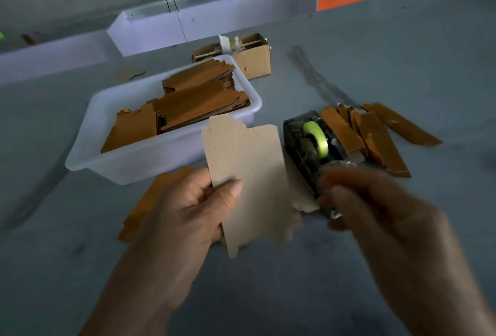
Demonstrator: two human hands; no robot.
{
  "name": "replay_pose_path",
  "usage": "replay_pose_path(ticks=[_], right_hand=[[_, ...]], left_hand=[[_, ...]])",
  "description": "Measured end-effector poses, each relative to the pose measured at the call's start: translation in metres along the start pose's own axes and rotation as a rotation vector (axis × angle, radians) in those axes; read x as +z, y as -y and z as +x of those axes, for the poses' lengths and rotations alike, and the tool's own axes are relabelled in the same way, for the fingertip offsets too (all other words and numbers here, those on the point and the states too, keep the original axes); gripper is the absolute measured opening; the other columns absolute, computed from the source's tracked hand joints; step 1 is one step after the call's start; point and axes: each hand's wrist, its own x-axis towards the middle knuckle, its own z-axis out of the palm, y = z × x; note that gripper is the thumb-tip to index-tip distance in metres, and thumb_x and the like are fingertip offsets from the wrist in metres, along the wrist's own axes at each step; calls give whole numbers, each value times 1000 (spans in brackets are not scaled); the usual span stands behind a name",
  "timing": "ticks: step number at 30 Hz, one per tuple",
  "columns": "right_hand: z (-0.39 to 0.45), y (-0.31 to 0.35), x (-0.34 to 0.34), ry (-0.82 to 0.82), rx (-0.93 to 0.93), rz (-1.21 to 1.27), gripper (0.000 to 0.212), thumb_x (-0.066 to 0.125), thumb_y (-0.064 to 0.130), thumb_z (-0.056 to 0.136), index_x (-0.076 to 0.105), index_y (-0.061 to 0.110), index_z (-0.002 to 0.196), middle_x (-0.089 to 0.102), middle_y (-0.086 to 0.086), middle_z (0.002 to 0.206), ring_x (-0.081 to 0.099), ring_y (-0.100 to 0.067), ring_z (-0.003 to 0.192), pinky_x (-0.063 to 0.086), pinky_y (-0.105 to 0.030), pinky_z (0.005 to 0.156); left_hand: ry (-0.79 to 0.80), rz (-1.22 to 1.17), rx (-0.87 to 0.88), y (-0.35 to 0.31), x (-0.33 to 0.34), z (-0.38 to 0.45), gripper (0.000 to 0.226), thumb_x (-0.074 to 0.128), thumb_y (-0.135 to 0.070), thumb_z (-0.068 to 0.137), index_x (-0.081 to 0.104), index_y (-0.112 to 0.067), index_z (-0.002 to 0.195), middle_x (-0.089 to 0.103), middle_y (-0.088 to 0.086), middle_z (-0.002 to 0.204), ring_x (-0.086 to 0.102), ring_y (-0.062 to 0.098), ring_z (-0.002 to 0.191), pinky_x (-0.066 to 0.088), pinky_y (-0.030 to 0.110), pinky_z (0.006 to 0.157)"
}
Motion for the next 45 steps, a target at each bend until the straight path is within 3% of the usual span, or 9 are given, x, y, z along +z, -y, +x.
replay_pose_path(ticks=[4,9,16,24,30,36,40,42,45], right_hand=[[-8,0,20,210,156,120,31,57,54,62,67,42,89,70,21,81,65,6,69,46,-7,57],[-5,-12,25,288,435,514,34,69,30,55,74,20,87,73,-2,79,68,-12,74,50,-20,62],[-4,-20,23,262,447,547,26,65,34,60,75,20,79,73,-4,81,66,-12,71,51,-22,59],[-6,-27,22,281,447,526,27,64,32,62,75,16,81,72,-8,85,68,-18,75,55,-27,64],[-7,-20,24,195,364,411,10,67,23,70,73,24,77,71,0,72,62,-5,62,51,-16,55],[-18,-17,32,-27,45,-106,25,68,25,73,59,42,89,64,18,71,60,4,63,44,-5,52],[-27,-16,44,-45,-134,-236,47,75,18,75,56,37,113,63,16,75,60,-3,62,53,-15,66],[-29,-13,47,-17,-232,-305,57,71,19,70,58,19,126,61,16,88,55,0,72,41,4,68],[-31,-8,48,75,-283,-290,69,63,28,73,46,8,137,59,11,92,57,0,75,43,2,65]], left_hand=[[109,-184,-101,0,1,-4,31,70,-30,68,74,-30,99,75,8,97,73,23,85,56,26,62],[154,-262,-189,7,0,-5,35,62,-27,70,74,-17,101,75,11,100,72,27,91,57,28,66],[97,-153,-125,7,14,-4,29,72,-25,72,74,-30,100,75,3,101,70,23,98,54,43,88],[-87,-125,-130,11,34,-3,44,84,-40,56,73,-24,96,76,-5,92,71,14,88,54,39,84],[-147,-89,-92,13,41,3,30,80,-29,64,72,-19,91,76,-6,81,71,6,74,52,16,62],[-190,-82,-86,16,49,1,12,76,-17,75,74,-21,85,75,-6,77,71,6,70,54,18,59],[-219,-42,-74,14,58,-2,13,73,-13,78,73,-26,79,73,4,70,70,21,68,58,41,62],[-197,-43,-59,13,60,-4,8,71,-14,79,72,-21,77,71,10,69,68,23,64,57,36,59],[-107,-103,-41,11,58,-8,20,63,-23,88,68,-12,72,64,12,62,62,15,56,49,21,49]])
